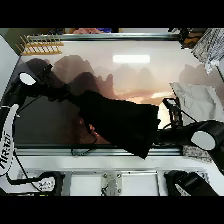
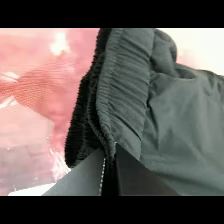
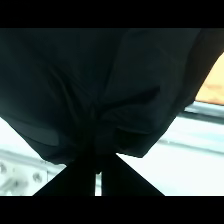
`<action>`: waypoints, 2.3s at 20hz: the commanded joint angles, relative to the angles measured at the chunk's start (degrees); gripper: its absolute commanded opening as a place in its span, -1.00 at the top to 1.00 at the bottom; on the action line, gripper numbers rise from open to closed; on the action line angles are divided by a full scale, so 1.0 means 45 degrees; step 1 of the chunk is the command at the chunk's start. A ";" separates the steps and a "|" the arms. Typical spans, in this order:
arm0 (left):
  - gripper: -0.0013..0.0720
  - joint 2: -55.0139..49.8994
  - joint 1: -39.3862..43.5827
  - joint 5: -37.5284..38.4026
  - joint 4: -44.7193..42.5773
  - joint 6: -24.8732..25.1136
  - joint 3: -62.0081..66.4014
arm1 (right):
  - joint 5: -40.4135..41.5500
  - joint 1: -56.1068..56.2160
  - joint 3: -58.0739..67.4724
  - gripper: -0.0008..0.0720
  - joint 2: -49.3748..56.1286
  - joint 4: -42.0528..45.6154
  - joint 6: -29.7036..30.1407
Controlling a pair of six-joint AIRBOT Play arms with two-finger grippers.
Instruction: Fold the clothes and pants, and hang the long-sleeved shirts on hangers.
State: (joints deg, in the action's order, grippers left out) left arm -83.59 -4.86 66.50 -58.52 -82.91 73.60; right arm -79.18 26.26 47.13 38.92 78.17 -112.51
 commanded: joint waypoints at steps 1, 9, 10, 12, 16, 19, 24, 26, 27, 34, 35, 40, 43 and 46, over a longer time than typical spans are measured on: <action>0.92 -0.0010 0.0000 0.0141 -0.0092 0.0049 0.0092 | -0.1370 0.0515 0.0199 0.95 -0.0151 0.0053 -0.0010; 0.92 -0.0010 0.0000 -0.0185 -0.0083 0.0063 -0.2074 | -0.0500 0.2341 -0.1787 0.94 0.0544 -0.0583 -0.0583; 0.92 -0.0010 0.0000 -0.0107 -0.0073 0.0078 -0.2244 | -0.0413 0.2361 -0.1792 0.91 0.0665 -0.0801 -0.0583; 0.47 -0.0005 0.0000 0.0204 -0.0044 0.0306 -0.2424 | -0.0262 0.2356 -0.1787 0.12 0.0772 -0.1156 -0.0583; -0.66 0.0763 -0.0189 0.0908 0.0039 0.0345 -0.1511 | -0.0277 0.1214 -0.0636 -0.74 0.0117 -0.1316 -0.0525; -0.66 0.1933 -0.0549 0.0889 0.0019 0.0330 -0.1234 | -0.0680 -0.1928 0.0019 -0.74 -0.1015 -0.0996 -0.0024; -0.66 0.2846 -0.0559 0.0418 0.0063 0.0325 -0.3288 | -0.1088 -0.8126 -0.2438 -1.00 -0.1200 -0.2001 0.2458; -0.66 0.2841 -0.0554 0.0423 0.0083 0.0325 -0.3905 | -0.0199 -0.9952 -0.4133 -0.99 -0.0957 -0.3424 0.2977; -0.66 0.2837 -0.0559 0.0442 0.0272 0.0335 -0.4129 | 0.0219 -1.0608 -0.5008 -0.99 -0.0831 -0.4420 0.3429; -0.66 0.2841 -0.0078 0.0000 0.0719 0.0335 -0.4260 | 0.3662 -0.9700 -0.7655 -0.99 -0.0117 -0.6649 0.4095; -0.66 0.2846 0.0029 -0.0058 0.0714 0.0335 -0.4260 | 0.4177 -0.9287 -0.7655 -0.99 0.0019 -0.6819 0.4099; -0.66 0.2837 0.0486 -0.0257 0.0719 0.0335 -0.4260 | 0.6470 -0.6800 -0.7660 -0.99 0.1579 -0.8194 0.4367; -0.66 0.2841 0.0476 -0.0238 0.0709 0.0335 -0.4260 | 0.8004 -0.5595 -0.7655 -0.99 0.2710 -1.0506 0.5775; -0.65 0.2841 0.0476 -0.0219 0.0704 0.0335 -0.4260 | 0.8417 -0.5066 -0.7597 -0.88 0.3740 -1.2750 0.7878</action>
State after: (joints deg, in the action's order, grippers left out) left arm -70.85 -2.83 65.56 -55.31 -81.38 54.46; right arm -45.54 0.32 12.82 51.55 31.44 -85.62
